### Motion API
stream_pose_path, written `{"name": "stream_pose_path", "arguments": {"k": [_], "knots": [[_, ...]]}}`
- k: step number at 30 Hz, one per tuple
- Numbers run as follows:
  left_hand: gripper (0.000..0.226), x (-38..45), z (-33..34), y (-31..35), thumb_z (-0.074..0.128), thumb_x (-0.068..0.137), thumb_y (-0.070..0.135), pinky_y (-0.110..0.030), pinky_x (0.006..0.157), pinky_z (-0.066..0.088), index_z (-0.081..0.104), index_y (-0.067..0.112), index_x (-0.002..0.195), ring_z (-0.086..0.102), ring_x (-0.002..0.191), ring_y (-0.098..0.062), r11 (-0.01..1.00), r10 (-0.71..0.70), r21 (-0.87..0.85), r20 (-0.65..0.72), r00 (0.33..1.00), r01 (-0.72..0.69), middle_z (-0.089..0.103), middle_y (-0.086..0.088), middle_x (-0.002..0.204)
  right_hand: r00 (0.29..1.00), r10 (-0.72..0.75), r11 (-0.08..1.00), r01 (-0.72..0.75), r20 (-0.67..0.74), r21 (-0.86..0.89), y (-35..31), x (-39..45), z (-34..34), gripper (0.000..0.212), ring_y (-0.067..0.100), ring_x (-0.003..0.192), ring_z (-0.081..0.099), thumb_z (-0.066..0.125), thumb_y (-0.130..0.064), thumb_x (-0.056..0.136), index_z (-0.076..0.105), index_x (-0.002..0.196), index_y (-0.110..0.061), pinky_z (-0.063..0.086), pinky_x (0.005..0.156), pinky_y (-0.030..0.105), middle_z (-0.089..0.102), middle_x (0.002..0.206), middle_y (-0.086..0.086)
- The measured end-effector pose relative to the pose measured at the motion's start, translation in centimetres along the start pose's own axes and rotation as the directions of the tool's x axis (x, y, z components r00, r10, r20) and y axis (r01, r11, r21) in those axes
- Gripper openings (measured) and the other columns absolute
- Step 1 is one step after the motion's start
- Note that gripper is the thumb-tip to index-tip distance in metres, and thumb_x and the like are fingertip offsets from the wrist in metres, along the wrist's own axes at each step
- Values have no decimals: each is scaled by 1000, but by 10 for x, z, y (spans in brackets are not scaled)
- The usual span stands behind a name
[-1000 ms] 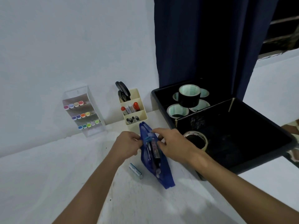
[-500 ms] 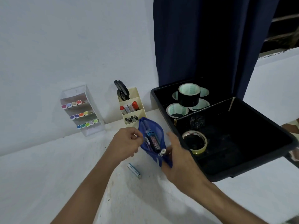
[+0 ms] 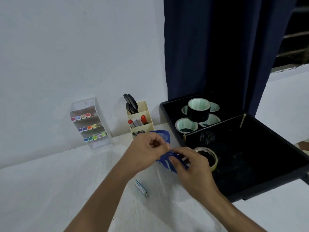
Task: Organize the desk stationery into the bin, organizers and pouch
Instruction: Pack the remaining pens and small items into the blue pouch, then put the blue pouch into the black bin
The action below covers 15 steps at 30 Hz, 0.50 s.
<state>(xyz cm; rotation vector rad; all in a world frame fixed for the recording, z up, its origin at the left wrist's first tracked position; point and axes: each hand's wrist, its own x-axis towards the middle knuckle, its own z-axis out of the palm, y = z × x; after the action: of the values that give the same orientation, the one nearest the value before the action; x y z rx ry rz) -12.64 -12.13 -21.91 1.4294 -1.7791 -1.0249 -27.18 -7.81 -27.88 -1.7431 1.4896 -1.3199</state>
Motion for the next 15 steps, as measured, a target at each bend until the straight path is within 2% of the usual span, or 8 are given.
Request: {"name": "stream_pose_path", "arguments": {"k": [2,3,6,8,11,13,14,15], "knots": [[21,5,3,1,67,86,23,-12,44,36,65,18,66,48,42,2,993,-78,-94,-49,996,73,56,13,46,999,-18,1000,19,-52,12,0,3,-1,16,2,86,59,65,-13,87,68,102,-17,45,69,8,65,90,-11],[21,9,6,-1,66,86,23,-13,45,35,64,16,67,49,43,0,990,-105,-110,-118,988,92,57,12,48,995,-27,999,30,-93,29,-1,4,-2,13,3,84,60,63,-13,89,66,101,-17,46,66,9,65,88,-10],[19,20,13,-13,60,90,27,-16,54,37,64,13,78,56,65,-6,989,-69,93,-383,921,112,62,6,70,974,-21,993,46,-226,107,-9,13,-12,8,4,77,62,56,-15,93,60,99,-19,47,59,12,64,83,-10],[17,21,10,-22,55,93,26,-15,54,35,59,13,83,54,69,-8,979,-29,160,-489,872,123,60,5,76,956,-41,989,80,-290,124,-11,23,-26,7,1,73,60,53,-16,95,57,99,-20,45,59,10,62,80,-10],[17,22,-4,-32,49,97,26,-18,55,35,52,13,87,53,72,-11,977,-29,159,-562,827,142,55,3,77,930,-79,970,155,-360,186,-14,36,-52,8,4,72,60,52,-17,96,58,98,-22,48,64,17,65,81,-6],[19,24,-10,-31,43,99,26,-24,62,39,53,14,88,54,80,-15,982,-56,114,-579,814,149,56,1,83,915,-98,950,203,-391,236,-17,43,-67,11,3,73,60,51,-14,96,59,97,-22,48,67,16,66,83,-7],[22,25,-10,-27,41,99,26,-28,64,43,55,14,87,56,84,-19,992,-84,28,-567,820,121,58,0,85,907,-104,939,225,-409,260,-18,47,-74,14,1,73,59,50,-12,96,58,96,-23,47,67,14,66,82,-10],[24,26,-8,-19,39,100,28,-31,67,47,56,15,88,60,86,-21,987,-143,-137,-527,838,82,62,-1,86,901,-96,923,240,-423,300,-20,52,-80,16,-1,71,57,48,-11,97,57,95,-25,46,66,13,65,80,-12]]}}
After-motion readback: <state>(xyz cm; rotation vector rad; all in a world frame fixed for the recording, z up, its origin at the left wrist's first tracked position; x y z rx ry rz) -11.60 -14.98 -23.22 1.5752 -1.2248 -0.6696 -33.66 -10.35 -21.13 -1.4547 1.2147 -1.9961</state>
